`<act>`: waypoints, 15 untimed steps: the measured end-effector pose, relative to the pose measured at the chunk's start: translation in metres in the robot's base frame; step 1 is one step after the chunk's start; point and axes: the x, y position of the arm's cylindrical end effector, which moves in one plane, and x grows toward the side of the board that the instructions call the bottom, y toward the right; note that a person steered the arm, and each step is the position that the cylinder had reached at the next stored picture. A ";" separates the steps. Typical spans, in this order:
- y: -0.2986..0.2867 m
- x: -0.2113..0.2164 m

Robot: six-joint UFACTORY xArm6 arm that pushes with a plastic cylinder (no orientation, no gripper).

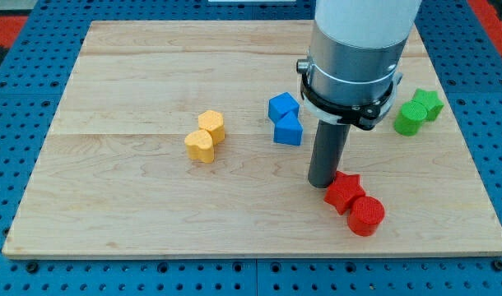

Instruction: Separate the green star from green circle

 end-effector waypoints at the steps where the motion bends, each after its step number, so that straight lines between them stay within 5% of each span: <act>1: 0.014 0.002; 5: 0.183 -0.054; 7: 0.196 -0.094; 9: 0.132 -0.115; 11: 0.184 -0.138; 12: 0.144 -0.149; 15: 0.150 -0.179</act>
